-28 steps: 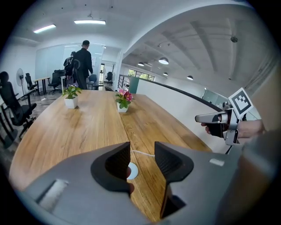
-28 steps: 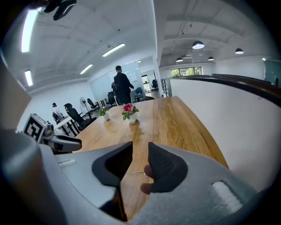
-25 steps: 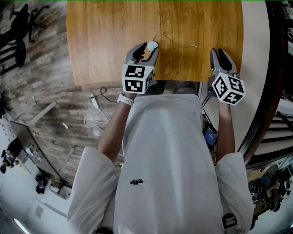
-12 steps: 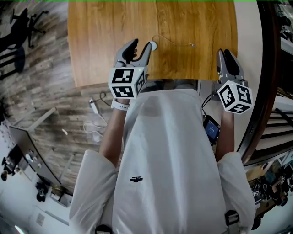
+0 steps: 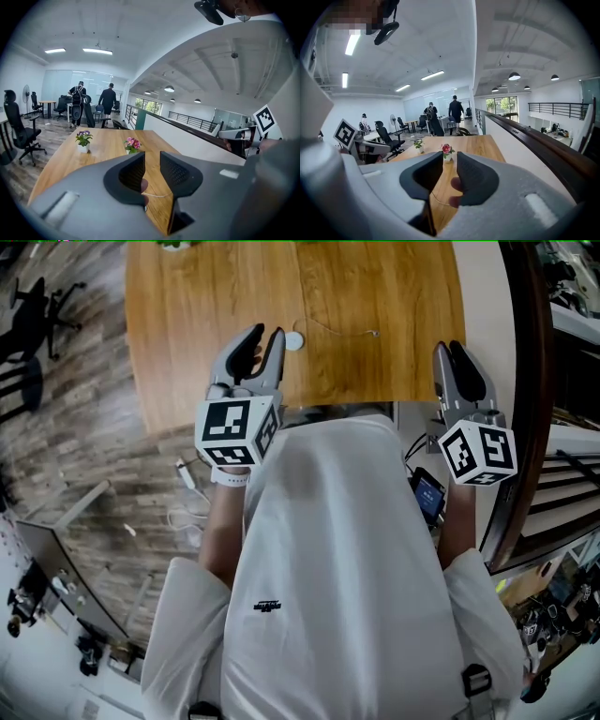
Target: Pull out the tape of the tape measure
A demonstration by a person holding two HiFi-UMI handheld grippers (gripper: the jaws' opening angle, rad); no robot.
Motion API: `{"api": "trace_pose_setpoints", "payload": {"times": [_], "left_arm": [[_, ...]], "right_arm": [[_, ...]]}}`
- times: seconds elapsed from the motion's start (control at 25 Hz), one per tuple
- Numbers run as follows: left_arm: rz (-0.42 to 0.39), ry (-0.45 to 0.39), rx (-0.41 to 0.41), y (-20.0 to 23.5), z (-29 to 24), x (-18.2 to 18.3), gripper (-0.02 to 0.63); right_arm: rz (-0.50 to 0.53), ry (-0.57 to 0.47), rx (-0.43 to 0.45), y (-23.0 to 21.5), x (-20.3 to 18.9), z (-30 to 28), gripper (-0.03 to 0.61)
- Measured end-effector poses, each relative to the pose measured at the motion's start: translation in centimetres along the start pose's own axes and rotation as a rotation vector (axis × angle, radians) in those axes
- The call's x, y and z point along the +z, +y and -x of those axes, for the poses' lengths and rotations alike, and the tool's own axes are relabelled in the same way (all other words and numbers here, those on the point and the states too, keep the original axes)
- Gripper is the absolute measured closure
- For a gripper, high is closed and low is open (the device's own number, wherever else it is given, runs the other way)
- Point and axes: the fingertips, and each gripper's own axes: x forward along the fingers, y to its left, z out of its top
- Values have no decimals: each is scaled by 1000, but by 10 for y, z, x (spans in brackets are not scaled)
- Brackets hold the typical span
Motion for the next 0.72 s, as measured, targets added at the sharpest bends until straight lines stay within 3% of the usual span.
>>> {"api": "trace_pose_setpoints", "payload": {"times": [0.28,0.72], "left_arm": [[-33,-66,16,-6,16,32,594],[-66,-119,-30,-15,33,50,595]], "right_arm": [[22,-70,22,16,29,12,503],[52,-101,56,42,37,11,566]]}}
